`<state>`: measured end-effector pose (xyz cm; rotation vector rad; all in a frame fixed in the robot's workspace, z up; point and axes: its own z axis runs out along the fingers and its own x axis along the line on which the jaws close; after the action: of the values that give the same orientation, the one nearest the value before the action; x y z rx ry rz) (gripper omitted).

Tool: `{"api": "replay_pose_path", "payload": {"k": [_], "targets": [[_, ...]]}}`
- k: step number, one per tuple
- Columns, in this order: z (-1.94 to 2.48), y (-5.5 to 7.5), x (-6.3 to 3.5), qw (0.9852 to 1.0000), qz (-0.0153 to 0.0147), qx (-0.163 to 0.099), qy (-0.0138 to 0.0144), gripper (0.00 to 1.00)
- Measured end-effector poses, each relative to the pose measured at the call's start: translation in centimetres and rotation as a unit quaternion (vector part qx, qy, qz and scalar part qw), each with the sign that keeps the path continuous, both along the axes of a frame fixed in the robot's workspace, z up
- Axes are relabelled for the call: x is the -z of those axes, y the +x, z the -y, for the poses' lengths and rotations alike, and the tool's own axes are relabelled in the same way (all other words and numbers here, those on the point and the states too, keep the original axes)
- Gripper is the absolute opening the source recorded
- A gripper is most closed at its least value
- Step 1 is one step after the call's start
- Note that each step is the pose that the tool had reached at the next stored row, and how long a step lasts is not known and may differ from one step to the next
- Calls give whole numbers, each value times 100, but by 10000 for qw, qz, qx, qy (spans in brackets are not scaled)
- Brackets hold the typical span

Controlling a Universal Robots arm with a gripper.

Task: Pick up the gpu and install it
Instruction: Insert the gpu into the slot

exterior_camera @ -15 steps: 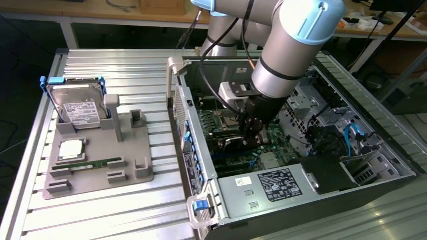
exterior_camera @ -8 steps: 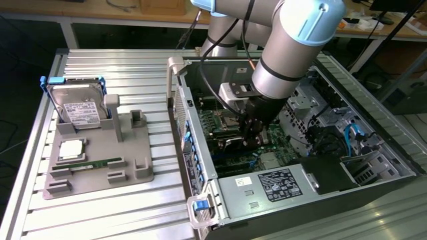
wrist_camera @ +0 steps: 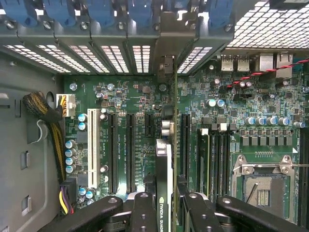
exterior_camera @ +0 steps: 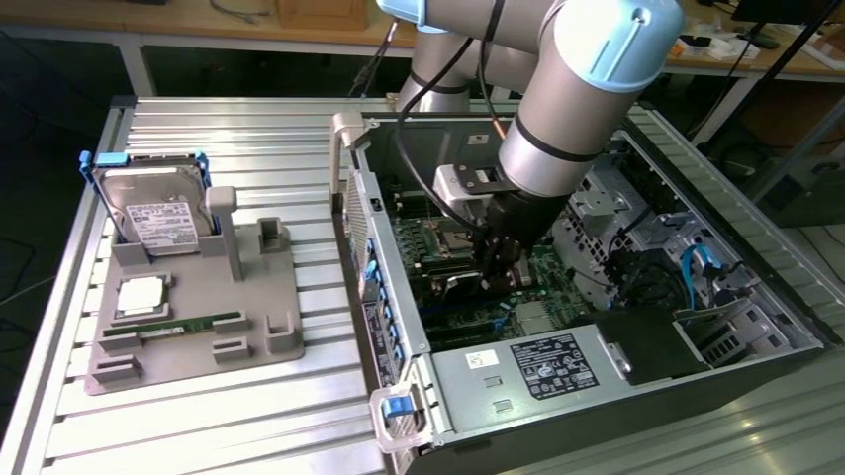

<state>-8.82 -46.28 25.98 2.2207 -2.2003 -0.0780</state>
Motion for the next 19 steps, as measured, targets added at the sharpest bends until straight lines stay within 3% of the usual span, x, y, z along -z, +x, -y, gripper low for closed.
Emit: {"api": "replay_pose_path", "payload": {"k": [16, 19], "targets": [[1, 0, 61, 10000, 0, 0, -1, 27], [2, -1, 125, 10000, -3, 0, -5, 27]]}}
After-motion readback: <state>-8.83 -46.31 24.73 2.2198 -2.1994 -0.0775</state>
